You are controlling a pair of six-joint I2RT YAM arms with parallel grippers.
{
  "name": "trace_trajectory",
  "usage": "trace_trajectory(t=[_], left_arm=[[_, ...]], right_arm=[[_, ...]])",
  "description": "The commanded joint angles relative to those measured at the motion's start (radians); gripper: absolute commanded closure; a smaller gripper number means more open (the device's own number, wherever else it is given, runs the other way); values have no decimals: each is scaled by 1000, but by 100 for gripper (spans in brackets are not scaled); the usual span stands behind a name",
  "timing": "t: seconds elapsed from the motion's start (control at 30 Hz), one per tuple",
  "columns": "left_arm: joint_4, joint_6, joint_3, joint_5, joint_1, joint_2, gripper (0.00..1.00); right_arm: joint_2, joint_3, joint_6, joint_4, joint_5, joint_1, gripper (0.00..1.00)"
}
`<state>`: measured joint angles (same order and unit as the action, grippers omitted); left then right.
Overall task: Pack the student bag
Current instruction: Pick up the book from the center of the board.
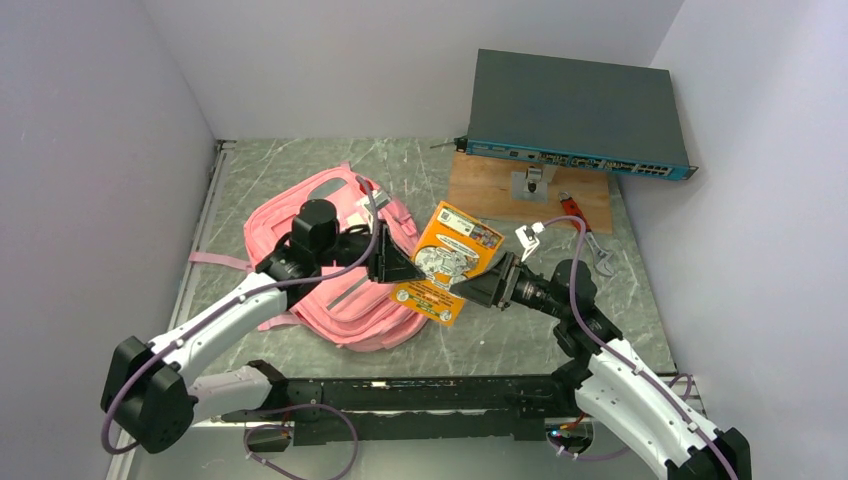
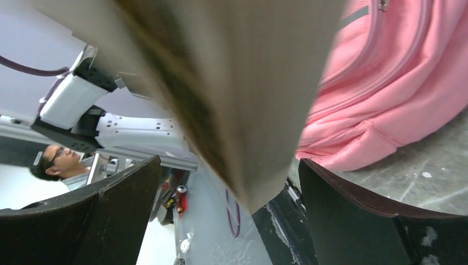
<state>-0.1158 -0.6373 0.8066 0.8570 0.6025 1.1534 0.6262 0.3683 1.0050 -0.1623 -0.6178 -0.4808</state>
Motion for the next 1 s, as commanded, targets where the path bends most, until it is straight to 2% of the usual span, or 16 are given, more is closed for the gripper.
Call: trace_trajectory(t=[0.0,0.13,0.23,0.3,0.4,0.63,0.7,0.73,0.77,0.83,0.87,0.97], left_arm=[[-190,11,15,98,-3,-90,100],[-361,-108,-17,161,-3,-74,100],[-461,-180,-29,191,-2,-64,100],[-483,-193,-28,207,-1,-67,100],[-427,-160,-9,221,0,-77,100],[-132,19,44,136,0,-135,99],[-15,73,64,75,4,-145,92],[34,115,81,18,11,-152,84],[151,167,103,-48,27,-160,74],[290,252,145,-228,68,-178,57],[335,276,156,-337,86,-186,51],[425,316,156,-549,122,-213,31]], right_arm=[[-5,-19,65,-195,-71,4,4],[3,-54,142,-437,-135,3,4],[22,-44,181,-551,-180,2,5],[35,-25,183,-577,-202,1,7],[48,-2,175,-589,-227,1,12],[30,-23,201,-628,-206,-1,51],[20,-21,194,-610,-192,-3,69],[15,-17,184,-586,-181,-4,82],[9,-10,167,-546,-164,-3,97],[-6,23,109,-382,-108,-4,100],[-16,50,75,-282,-76,-3,100],[-50,124,-90,17,54,-3,100]])
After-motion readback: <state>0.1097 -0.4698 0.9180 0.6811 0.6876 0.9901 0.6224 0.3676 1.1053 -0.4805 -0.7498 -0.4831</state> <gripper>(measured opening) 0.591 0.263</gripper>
